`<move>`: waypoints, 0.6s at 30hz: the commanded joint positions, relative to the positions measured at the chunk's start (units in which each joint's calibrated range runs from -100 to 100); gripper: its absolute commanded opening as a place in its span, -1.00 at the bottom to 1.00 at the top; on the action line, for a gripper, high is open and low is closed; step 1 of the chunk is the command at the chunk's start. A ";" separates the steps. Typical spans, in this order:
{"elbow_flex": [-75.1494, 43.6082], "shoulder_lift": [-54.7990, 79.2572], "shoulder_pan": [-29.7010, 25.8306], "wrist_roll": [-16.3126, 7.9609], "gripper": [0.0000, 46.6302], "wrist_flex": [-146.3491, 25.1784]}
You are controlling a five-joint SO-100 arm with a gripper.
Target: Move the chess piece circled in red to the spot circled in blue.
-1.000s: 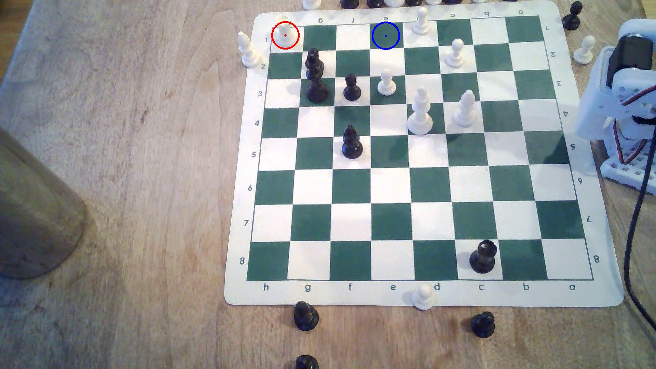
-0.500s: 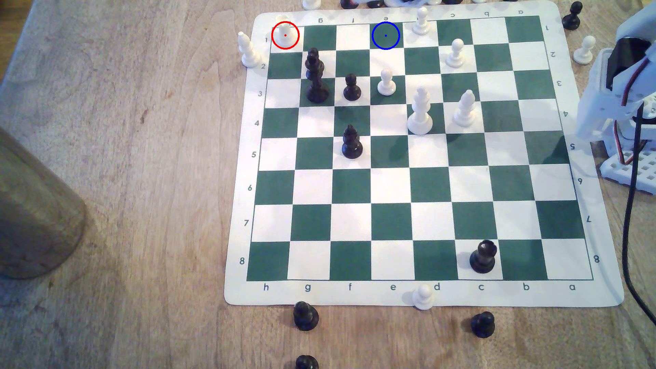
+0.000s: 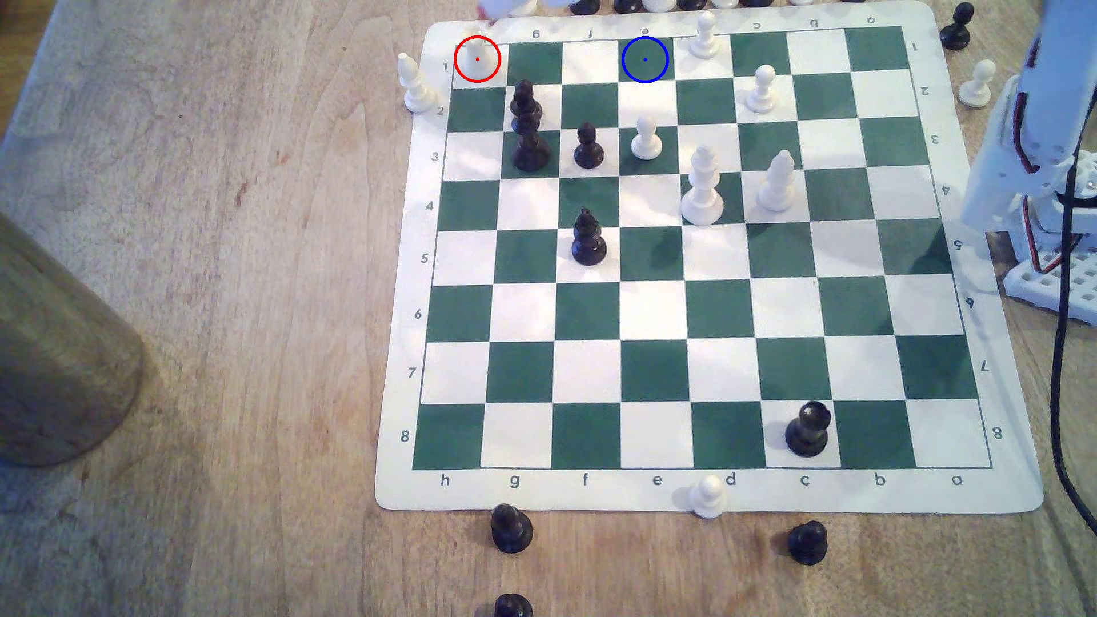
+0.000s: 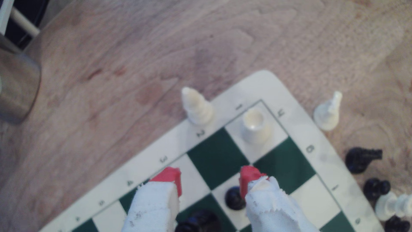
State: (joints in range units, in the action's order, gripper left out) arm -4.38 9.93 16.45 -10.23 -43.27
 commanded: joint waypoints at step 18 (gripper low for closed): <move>-25.35 19.70 3.07 0.93 -0.21 3.14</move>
State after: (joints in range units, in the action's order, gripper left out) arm -23.00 30.21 19.54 -9.35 -41.67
